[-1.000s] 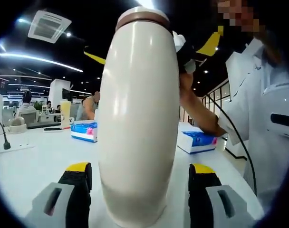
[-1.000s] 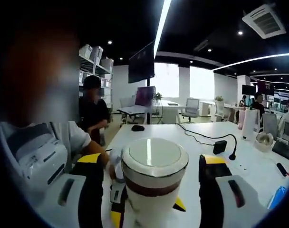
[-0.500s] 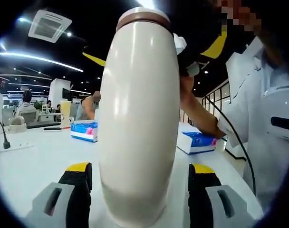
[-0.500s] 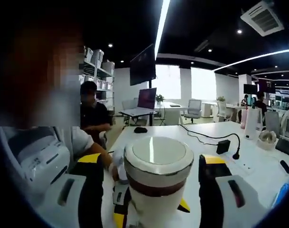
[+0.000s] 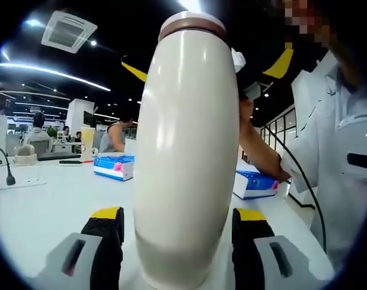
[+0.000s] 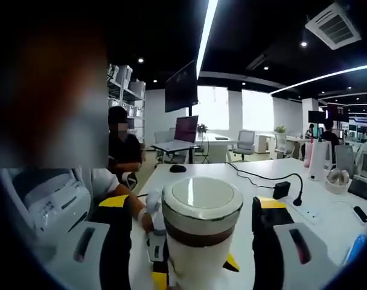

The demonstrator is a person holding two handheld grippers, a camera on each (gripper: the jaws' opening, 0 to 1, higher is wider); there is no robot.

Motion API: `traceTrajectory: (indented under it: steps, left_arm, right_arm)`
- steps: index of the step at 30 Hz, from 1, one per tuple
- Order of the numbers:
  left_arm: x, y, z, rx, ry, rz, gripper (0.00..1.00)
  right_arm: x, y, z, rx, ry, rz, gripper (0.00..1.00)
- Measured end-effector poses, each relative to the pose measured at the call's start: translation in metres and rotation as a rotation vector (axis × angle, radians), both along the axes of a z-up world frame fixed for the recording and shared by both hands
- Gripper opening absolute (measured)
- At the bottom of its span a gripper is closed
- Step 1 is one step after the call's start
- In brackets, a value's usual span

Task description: Grasp the water cup twist off the cup lid place the cup lid on the table

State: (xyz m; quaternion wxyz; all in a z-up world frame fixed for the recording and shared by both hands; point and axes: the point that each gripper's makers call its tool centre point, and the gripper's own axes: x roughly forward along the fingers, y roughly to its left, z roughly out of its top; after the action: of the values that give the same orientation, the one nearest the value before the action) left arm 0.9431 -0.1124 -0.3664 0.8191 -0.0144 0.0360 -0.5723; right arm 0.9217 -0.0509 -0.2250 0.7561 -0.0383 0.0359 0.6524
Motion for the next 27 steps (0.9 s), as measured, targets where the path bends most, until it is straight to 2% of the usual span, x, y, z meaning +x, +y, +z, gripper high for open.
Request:
traceTrajectory:
  steps: [3,10,17,27]
  left_arm:
    - [-0.0016,-0.0006,-0.0002,0.001,-0.003,-0.006,0.67]
    - [-0.0004,-0.0002,-0.0002,0.001,0.000,0.000,0.66]
    - [-0.0013,-0.0002,-0.0016,0.010,-0.010,-0.002,0.56]
    - [0.0011,0.0006,-0.0016,0.008,-0.004,0.000,0.56]
  right_arm:
    - [0.0000,-0.0019,0.0029,0.001,-0.013,-0.003,0.83]
    - [0.0007,-0.0015,0.0035,0.005,-0.013,-0.004,0.83]
    - [0.0009,-0.0012,0.0040,0.010,-0.013,-0.006,0.83]
    - [0.0028,-0.0031,0.0049,0.018,-0.012,-0.013,0.83]
